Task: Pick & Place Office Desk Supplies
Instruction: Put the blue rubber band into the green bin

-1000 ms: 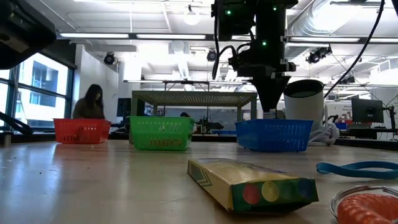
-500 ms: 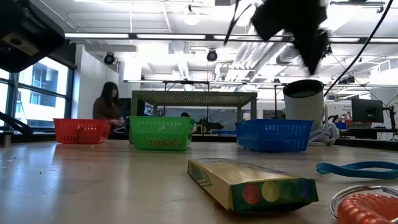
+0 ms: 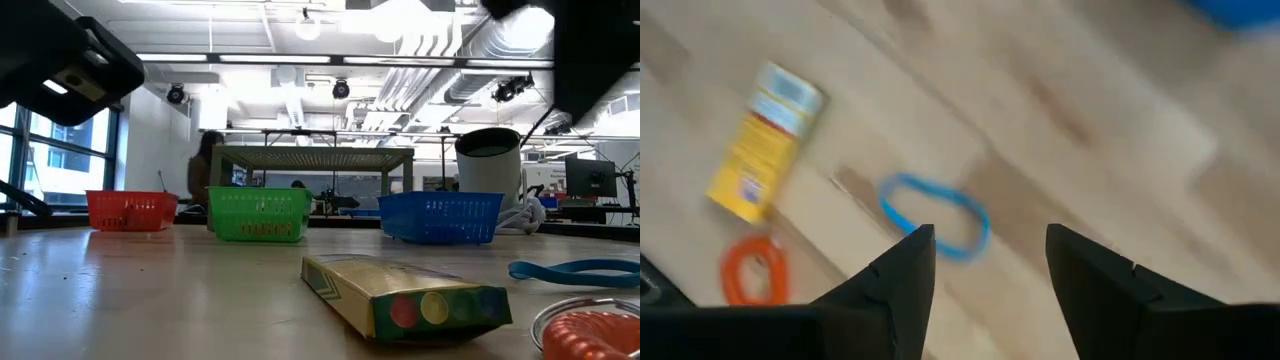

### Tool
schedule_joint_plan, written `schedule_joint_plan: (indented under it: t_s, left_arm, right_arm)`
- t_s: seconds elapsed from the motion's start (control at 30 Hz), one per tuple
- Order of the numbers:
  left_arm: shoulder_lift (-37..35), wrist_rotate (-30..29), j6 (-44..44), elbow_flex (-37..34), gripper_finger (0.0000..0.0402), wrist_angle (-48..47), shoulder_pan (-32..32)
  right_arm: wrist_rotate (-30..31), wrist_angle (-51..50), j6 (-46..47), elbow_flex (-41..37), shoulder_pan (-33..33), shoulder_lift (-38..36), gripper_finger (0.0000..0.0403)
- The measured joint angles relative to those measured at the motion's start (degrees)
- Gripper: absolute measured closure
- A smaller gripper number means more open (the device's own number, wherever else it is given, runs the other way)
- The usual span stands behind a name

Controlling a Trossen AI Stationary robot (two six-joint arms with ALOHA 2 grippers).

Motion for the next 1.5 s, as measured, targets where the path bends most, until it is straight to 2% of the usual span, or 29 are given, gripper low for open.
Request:
schedule_joint_plan:
  t_s: [0.17, 0.33, 0.43, 0.7, 1.03, 1.3, 1.5]
  left_arm:
    - [0.00, -0.31, 0.09, 0.00, 0.0186, 0.06, -1.00]
    - [0.00, -1.52, 0.19, 0.00, 0.0186, 0.83, -1.56]
    - [0.00, -1.54, 0.19, 0.00, 0.0186, 1.72, -1.56]
    - [0.02, -1.51, 0.14, 0.00, 0.0186, 2.82, -2.36]
    - [0.07, -1.51, 0.23, 0.00, 0.0186, 2.97, -2.77]
    - [0.07, -1.80, 0.69, 0.00, 0.0186, 3.10, -2.77]
    - [0.09, -1.82, 0.71, 0.00, 0.0186, 3.12, -2.77]
  right_arm:
    - [-6.65, 1.84, 8.32, -4.55, -0.38, 0.83, 0.0222]
    - [-8.48, 9.04, 6.09, -7.10, -2.50, 1.97, 0.0222]
    - [-11.78, 12.00, 4.34, -7.36, -4.02, 3.45, 0.0222]
    - [-18.15, 12.71, 2.74, -7.44, -5.83, 7.99, 0.0222]
    - [-20.08, 15.43, 1.53, -7.14, -6.16, 11.38, 0.0226]
    - [-20.50, 14.85, 1.40, -7.24, -6.57, 12.45, 0.0263]
    - [-19.08, 14.39, 1.32, -7.32, -6.53, 12.53, 0.0325]
